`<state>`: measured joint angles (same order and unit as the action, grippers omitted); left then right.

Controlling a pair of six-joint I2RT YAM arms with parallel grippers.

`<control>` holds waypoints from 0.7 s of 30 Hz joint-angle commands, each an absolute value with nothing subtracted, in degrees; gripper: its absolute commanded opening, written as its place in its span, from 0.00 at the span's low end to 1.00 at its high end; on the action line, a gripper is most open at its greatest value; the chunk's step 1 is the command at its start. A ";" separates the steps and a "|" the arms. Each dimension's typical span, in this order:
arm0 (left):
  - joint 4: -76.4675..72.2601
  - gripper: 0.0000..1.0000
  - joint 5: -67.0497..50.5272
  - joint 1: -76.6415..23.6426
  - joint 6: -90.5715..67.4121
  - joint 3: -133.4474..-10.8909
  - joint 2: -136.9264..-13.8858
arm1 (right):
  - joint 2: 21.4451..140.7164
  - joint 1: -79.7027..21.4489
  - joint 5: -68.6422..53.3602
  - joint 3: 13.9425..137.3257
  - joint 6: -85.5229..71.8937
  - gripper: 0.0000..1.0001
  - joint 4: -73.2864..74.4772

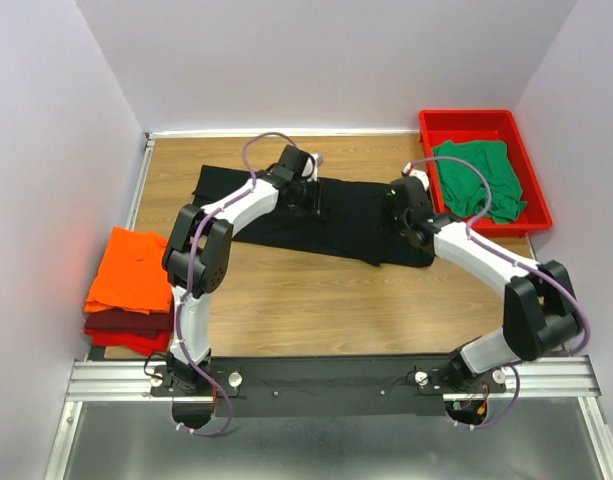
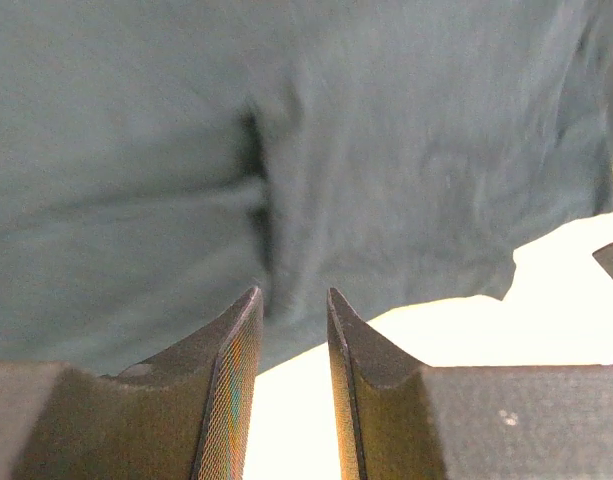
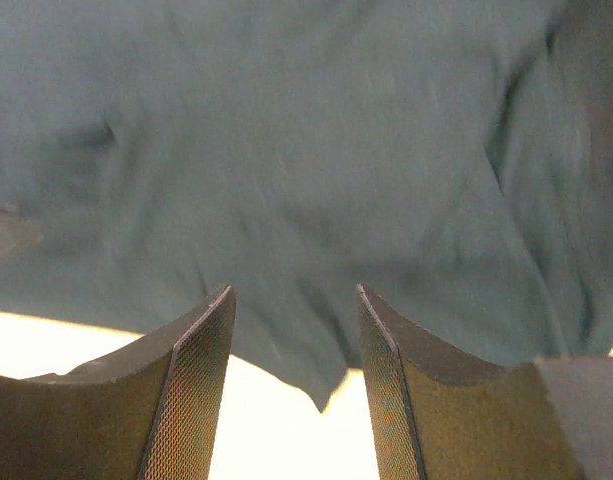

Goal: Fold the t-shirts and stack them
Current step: Fold the tshirt

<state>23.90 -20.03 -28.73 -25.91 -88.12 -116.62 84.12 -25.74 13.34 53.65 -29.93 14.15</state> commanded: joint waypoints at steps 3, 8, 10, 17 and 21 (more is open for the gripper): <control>27.60 0.38 -13.54 -23.83 -24.34 -93.86 -117.86 | 97.63 -22.94 18.02 67.11 -29.62 0.59 15.12; 26.02 0.35 -10.81 -19.17 -26.63 -91.85 -119.88 | 109.41 -20.13 16.35 76.36 -29.27 0.58 15.38; 25.05 0.35 -10.28 -18.37 -27.24 -89.31 -119.88 | 113.54 -18.90 15.12 78.83 -29.53 0.58 15.82; 22.15 0.31 -8.35 -17.58 -31.02 -80.52 -119.88 | 122.51 -17.40 12.31 86.03 -28.83 0.58 17.58; 20.48 0.29 -8.35 -17.67 -32.60 -75.95 -118.83 | 127.87 -16.96 10.29 92.53 -27.95 0.58 18.72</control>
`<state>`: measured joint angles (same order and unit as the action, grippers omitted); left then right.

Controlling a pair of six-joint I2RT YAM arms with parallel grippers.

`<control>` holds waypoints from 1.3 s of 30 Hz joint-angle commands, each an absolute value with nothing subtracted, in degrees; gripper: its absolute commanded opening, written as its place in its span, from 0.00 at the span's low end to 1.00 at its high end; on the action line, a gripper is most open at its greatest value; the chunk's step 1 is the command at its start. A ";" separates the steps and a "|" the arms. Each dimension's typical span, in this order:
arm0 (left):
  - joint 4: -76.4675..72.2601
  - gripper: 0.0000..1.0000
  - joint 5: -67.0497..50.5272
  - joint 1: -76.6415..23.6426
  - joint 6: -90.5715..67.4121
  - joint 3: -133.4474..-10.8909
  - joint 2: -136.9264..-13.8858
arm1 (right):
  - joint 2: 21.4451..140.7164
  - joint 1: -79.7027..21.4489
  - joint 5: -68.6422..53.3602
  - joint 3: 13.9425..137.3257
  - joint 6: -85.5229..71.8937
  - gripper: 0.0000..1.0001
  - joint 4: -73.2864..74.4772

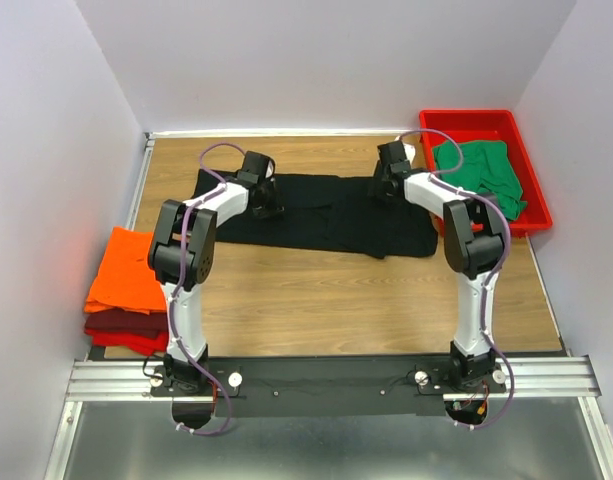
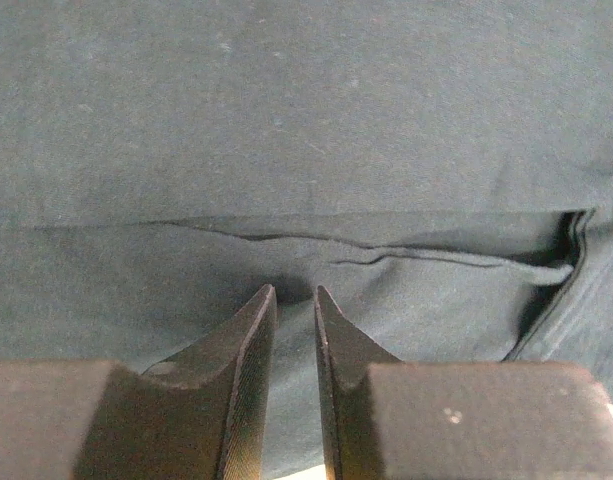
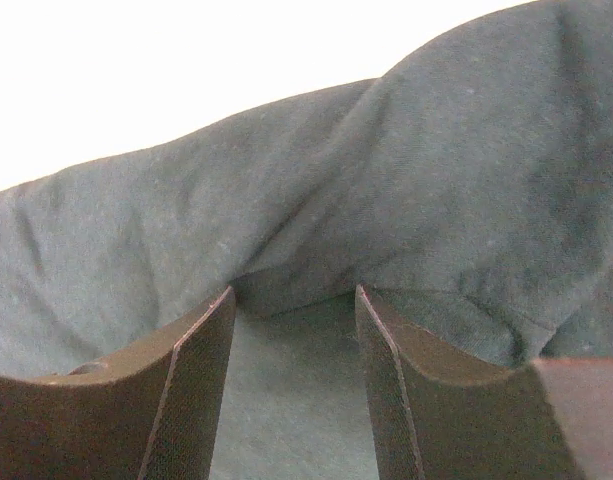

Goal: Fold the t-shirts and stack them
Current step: Fold the tshirt

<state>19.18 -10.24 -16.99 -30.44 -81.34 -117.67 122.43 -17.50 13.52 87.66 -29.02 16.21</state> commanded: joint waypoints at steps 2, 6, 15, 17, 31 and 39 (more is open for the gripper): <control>19.43 0.29 -8.87 -18.10 -33.66 -72.78 -117.26 | 131.64 -16.52 9.85 98.05 -26.81 0.58 19.86; 17.94 0.29 -9.58 -21.61 -35.33 -67.42 -113.39 | 137.96 -15.82 9.06 106.50 -24.44 0.59 22.49; 13.62 0.29 -19.50 -37.52 -41.75 -63.28 -110.13 | 151.87 -15.73 0.62 130.59 -19.43 0.63 27.24; 13.18 0.29 -20.74 -39.63 -41.92 -65.29 -110.92 | 153.54 -15.73 -3.06 132.63 -19.07 0.64 27.33; 22.42 0.32 -0.45 -38.50 -31.73 -69.20 -101.44 | 137.39 -16.79 1.48 126.75 -17.75 0.91 27.25; 19.25 0.31 3.26 -38.76 -32.43 -57.84 -96.68 | 124.72 -16.87 8.43 105.41 -22.85 0.89 27.16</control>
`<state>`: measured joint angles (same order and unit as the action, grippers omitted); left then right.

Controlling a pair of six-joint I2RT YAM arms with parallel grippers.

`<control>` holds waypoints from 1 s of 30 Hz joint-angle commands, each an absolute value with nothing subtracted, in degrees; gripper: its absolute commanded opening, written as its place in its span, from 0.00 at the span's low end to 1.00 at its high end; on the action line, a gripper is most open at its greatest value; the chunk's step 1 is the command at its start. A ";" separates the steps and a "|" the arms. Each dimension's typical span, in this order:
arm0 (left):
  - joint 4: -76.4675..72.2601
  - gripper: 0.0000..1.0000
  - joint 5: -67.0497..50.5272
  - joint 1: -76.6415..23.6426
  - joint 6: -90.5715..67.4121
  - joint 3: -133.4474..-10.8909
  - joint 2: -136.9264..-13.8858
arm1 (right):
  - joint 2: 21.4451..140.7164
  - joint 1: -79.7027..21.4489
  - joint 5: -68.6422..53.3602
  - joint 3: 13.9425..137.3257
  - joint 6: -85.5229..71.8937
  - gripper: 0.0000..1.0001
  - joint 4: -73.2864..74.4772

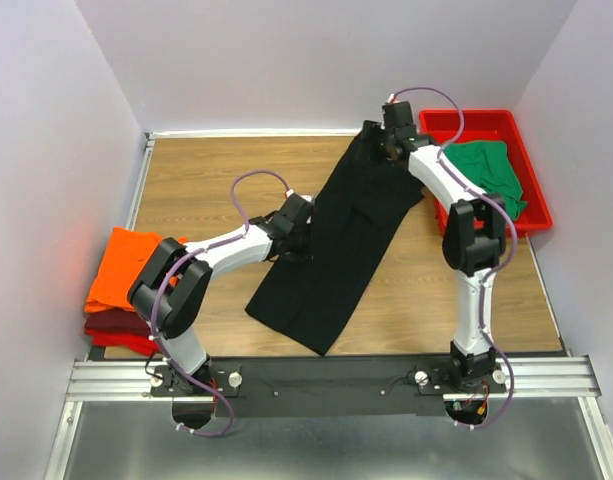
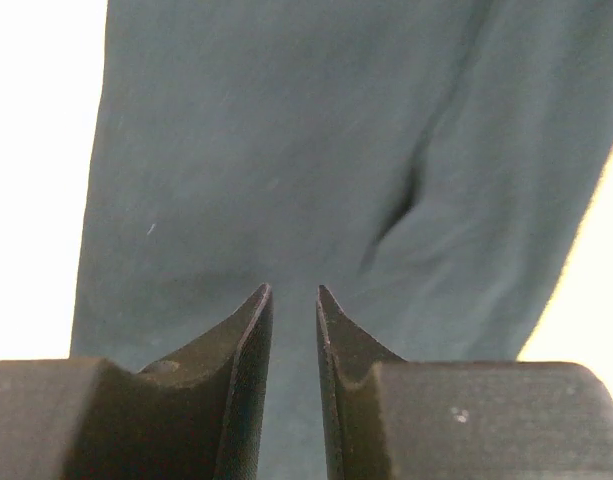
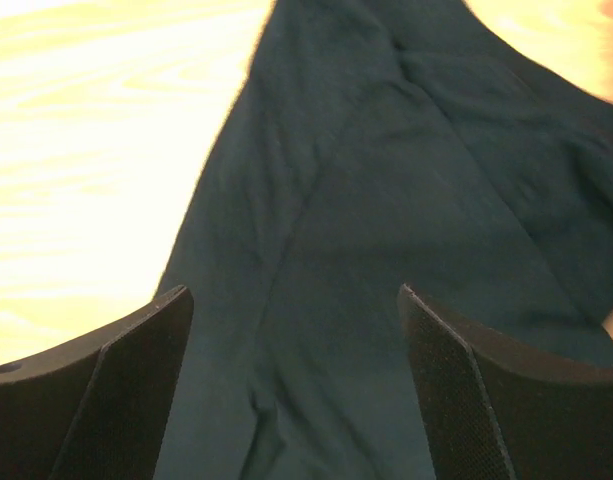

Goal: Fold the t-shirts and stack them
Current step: Fold the tshirt

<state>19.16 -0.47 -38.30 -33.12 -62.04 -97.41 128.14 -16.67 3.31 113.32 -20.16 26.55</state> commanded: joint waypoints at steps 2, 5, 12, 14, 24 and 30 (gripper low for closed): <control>17.41 0.31 2.29 -39.02 -32.96 -54.42 -96.42 | 124.54 -16.79 9.49 102.84 -23.29 0.88 27.16; 15.74 0.31 1.23 -39.98 -33.84 -51.25 -96.59 | 126.73 -16.87 10.81 101.16 -23.03 0.88 27.16; 11.87 0.30 -2.02 -43.32 -38.31 -45.18 -94.58 | 138.06 -17.05 4.92 110.21 -18.72 0.85 26.81; 10.46 0.30 -3.34 -44.29 -40.16 -42.98 -93.34 | 140.19 -17.66 4.40 112.67 -17.85 0.85 26.89; 5.19 0.30 -7.91 -49.13 -44.91 -39.64 -90.88 | 151.42 -25.65 1.31 129.44 -8.45 0.91 28.74; 3.52 0.30 -9.05 -49.13 -44.65 -40.69 -92.98 | 155.30 -26.72 5.88 134.82 -7.56 0.95 29.36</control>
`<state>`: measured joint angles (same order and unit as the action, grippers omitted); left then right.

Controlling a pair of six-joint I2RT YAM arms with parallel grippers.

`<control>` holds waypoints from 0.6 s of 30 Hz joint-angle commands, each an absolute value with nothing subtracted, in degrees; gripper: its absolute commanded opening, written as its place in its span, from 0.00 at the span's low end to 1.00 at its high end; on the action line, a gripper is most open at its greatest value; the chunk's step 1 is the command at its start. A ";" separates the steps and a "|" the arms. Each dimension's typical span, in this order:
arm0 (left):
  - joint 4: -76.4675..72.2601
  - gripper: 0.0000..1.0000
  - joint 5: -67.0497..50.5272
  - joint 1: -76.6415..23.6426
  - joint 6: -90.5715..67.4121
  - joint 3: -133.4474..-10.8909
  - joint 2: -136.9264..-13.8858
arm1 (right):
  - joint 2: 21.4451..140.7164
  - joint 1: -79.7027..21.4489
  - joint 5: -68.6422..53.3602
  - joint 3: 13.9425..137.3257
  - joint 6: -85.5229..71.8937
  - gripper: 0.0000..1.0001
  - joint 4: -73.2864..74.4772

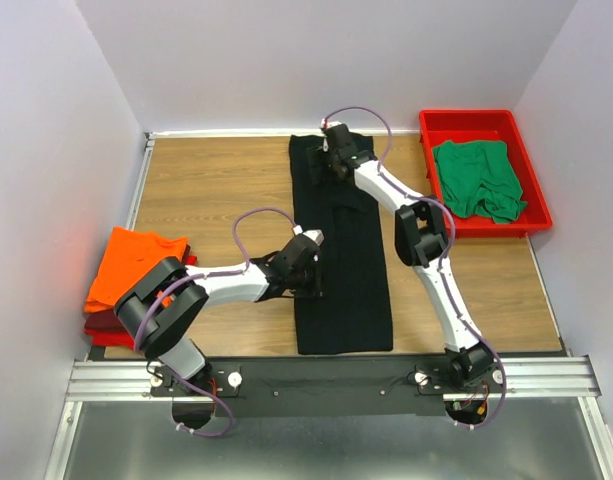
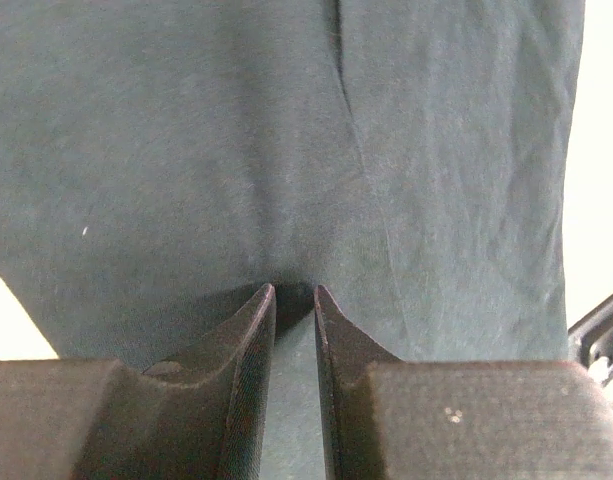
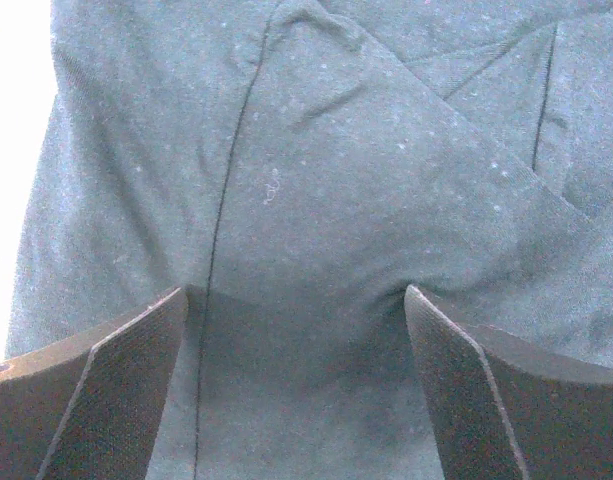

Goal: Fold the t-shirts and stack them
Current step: Fold the tshirt

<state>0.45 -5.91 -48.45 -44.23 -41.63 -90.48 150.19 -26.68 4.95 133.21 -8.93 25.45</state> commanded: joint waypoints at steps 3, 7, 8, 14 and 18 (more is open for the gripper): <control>3.51 0.30 -9.49 -49.13 -44.21 -41.57 -93.60 | 155.92 -26.81 7.03 137.02 -6.51 0.97 29.36; 5.18 0.30 -9.75 -48.78 -43.16 -44.02 -93.61 | 155.83 -26.72 8.17 140.27 -5.89 1.00 29.27; 5.45 0.30 -9.93 -48.69 -42.98 -44.38 -93.34 | 155.48 -26.63 8.26 140.88 -5.98 1.00 29.27; 10.80 0.34 -7.21 -45.19 -41.57 -48.95 -87.37 | 145.49 -25.14 8.35 141.16 -9.66 1.00 29.09; 9.94 0.35 -7.21 -37.98 -41.49 -48.69 -80.52 | 133.97 -24.08 11.68 132.30 -13.26 1.00 29.00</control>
